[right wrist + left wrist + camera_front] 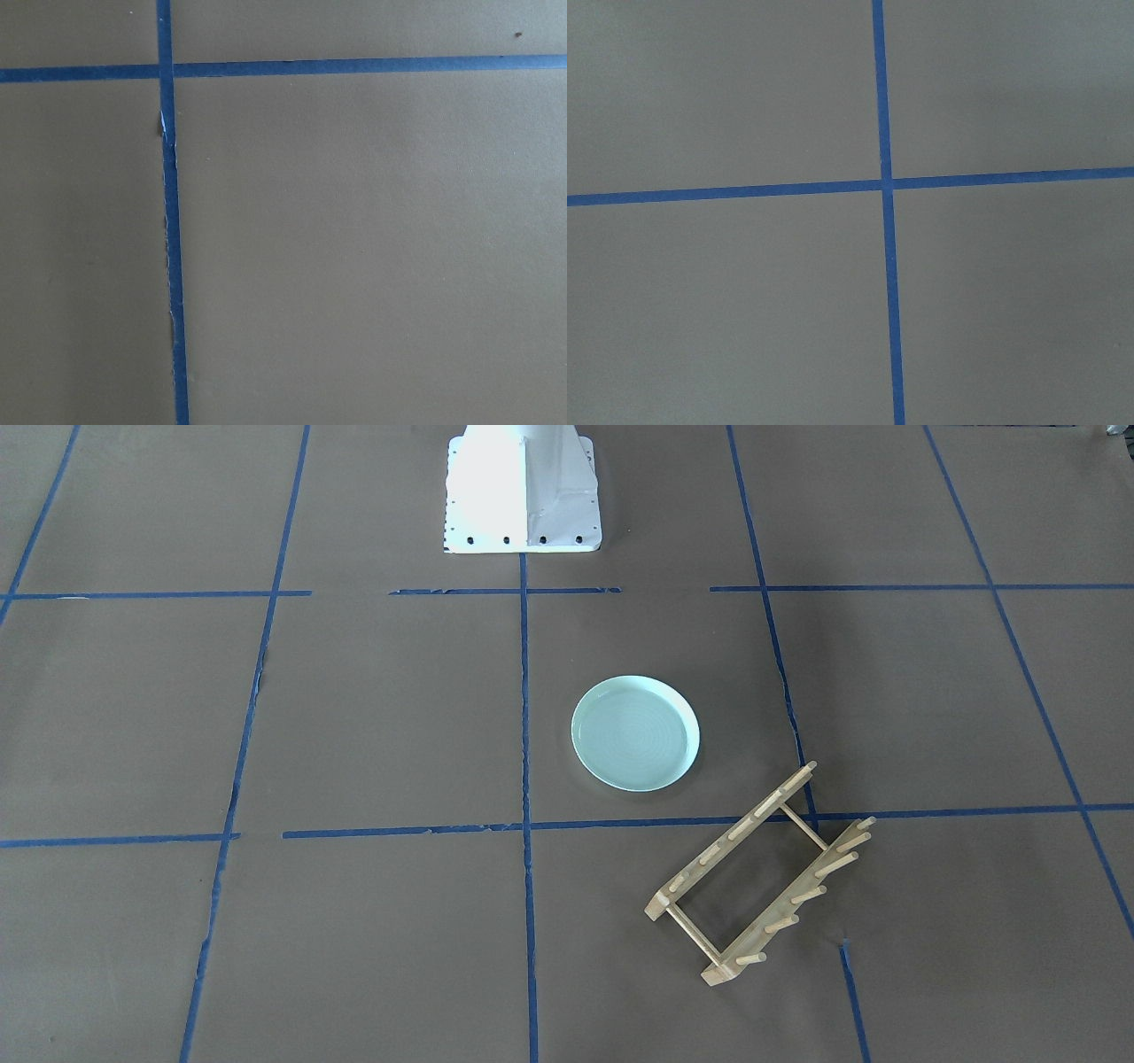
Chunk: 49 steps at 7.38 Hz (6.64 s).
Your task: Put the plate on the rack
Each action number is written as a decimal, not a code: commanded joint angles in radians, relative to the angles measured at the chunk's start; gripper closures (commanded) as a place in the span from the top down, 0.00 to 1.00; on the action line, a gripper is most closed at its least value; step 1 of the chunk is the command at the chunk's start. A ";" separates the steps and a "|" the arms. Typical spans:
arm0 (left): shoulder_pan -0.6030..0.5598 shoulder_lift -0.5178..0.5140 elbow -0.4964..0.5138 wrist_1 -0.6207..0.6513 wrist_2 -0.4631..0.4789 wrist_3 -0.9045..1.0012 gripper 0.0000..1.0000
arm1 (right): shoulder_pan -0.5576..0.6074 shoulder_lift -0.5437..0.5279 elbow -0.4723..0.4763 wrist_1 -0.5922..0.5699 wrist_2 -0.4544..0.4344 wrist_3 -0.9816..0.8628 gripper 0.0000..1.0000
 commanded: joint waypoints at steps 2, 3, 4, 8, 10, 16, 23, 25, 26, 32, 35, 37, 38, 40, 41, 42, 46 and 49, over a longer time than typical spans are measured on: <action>-0.001 0.009 -0.047 0.025 0.000 0.000 1.00 | 0.000 0.000 0.001 0.000 0.000 0.000 1.00; -0.001 0.010 -0.046 0.026 0.003 -0.011 1.00 | 0.000 0.000 0.000 0.000 0.000 0.000 1.00; 0.001 0.006 -0.031 0.025 0.000 -0.015 1.00 | 0.000 0.000 0.000 0.000 0.000 0.000 1.00; 0.002 0.020 -0.038 -0.021 -0.039 -0.017 1.00 | 0.000 0.000 0.000 0.000 0.000 0.000 1.00; 0.057 0.013 -0.058 -0.097 -0.083 -0.063 1.00 | 0.002 0.000 0.000 0.000 0.000 0.000 1.00; 0.589 -0.212 -0.259 -0.307 -0.013 -1.153 1.00 | 0.000 0.000 0.000 0.000 0.000 0.000 1.00; 0.979 -0.814 0.225 -0.129 0.349 -1.519 0.96 | 0.000 0.000 0.001 0.000 0.000 0.000 1.00; 0.983 -0.834 0.268 -0.132 0.378 -1.503 0.91 | 0.000 0.000 0.001 0.000 0.000 0.000 1.00; 0.998 -0.851 0.299 -0.132 0.415 -1.488 0.90 | 0.000 0.000 0.001 0.000 0.000 0.000 1.00; 1.038 -0.908 0.432 -0.129 0.454 -1.486 0.59 | 0.000 0.000 0.001 0.000 0.000 0.000 1.00; 1.033 -0.906 0.425 -0.126 0.452 -1.485 0.00 | 0.000 0.000 0.001 0.000 0.000 0.000 1.00; 1.023 -0.906 0.413 -0.126 0.449 -1.485 0.00 | 0.000 0.000 0.001 0.000 0.000 0.000 1.00; 1.016 -0.900 0.405 -0.127 0.447 -1.486 0.00 | 0.000 0.000 0.001 0.000 0.000 0.000 1.00; 1.009 -0.899 0.388 -0.126 0.444 -1.486 0.00 | 0.000 0.000 0.001 0.000 0.000 0.000 1.00; 0.983 -0.894 0.324 -0.121 0.441 -1.489 0.00 | 0.000 0.000 0.001 0.000 0.000 0.000 1.00; 0.942 -0.885 0.228 -0.121 0.438 -1.502 0.00 | 0.000 0.000 0.000 0.000 0.000 0.000 1.00; 0.794 -0.741 -0.103 -0.393 0.423 -1.789 0.00 | 0.000 0.000 0.001 0.000 0.000 0.000 1.00; 0.667 -0.647 -0.080 -0.787 0.426 -1.955 0.00 | 0.000 0.000 0.000 0.000 0.000 0.000 1.00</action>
